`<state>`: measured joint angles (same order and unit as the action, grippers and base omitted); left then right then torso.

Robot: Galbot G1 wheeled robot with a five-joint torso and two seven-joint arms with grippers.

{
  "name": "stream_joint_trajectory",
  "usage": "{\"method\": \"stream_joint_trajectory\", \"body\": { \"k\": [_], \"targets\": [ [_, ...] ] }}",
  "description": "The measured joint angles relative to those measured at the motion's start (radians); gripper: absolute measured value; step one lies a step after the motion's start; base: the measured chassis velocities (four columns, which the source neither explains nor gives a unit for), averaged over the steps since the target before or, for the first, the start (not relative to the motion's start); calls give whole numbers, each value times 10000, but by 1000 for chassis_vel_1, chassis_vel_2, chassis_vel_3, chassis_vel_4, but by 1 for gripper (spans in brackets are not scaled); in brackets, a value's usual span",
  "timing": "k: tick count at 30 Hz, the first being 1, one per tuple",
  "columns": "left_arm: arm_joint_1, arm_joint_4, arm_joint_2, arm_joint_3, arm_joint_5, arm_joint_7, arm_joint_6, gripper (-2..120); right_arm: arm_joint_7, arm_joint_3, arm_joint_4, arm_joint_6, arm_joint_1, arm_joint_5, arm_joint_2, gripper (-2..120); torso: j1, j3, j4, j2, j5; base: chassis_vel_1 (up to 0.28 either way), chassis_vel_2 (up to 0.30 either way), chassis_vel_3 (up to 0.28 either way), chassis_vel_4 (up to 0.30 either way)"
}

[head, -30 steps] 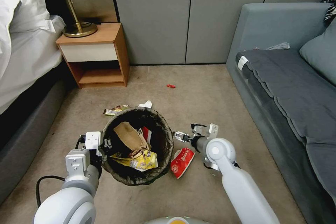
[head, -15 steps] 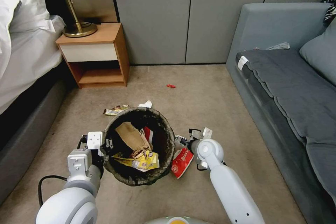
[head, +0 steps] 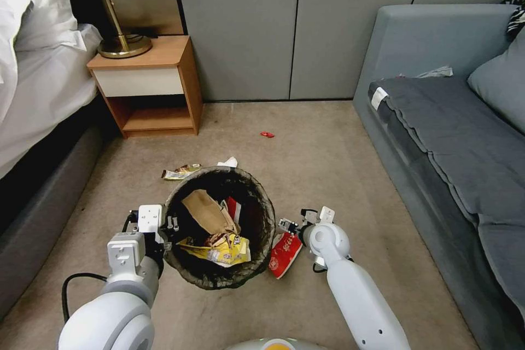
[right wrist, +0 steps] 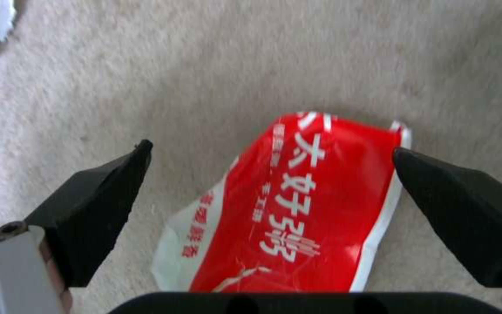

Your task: Pick up the trash bin, then pick up the garbage from the floor and place it into the trash bin.

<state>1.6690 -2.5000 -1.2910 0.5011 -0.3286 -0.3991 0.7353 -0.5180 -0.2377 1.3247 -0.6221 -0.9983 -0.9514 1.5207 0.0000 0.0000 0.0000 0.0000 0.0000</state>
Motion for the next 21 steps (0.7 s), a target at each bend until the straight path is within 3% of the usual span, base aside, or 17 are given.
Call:
{"method": "stream_joint_trajectory", "body": {
  "k": [21],
  "targets": [
    [-48,0,-12,-95,12,25,0,0,284,370,-463,116,-348,1005,393,100,0,0,0,0,0,0,0,0,0]
  ]
}}
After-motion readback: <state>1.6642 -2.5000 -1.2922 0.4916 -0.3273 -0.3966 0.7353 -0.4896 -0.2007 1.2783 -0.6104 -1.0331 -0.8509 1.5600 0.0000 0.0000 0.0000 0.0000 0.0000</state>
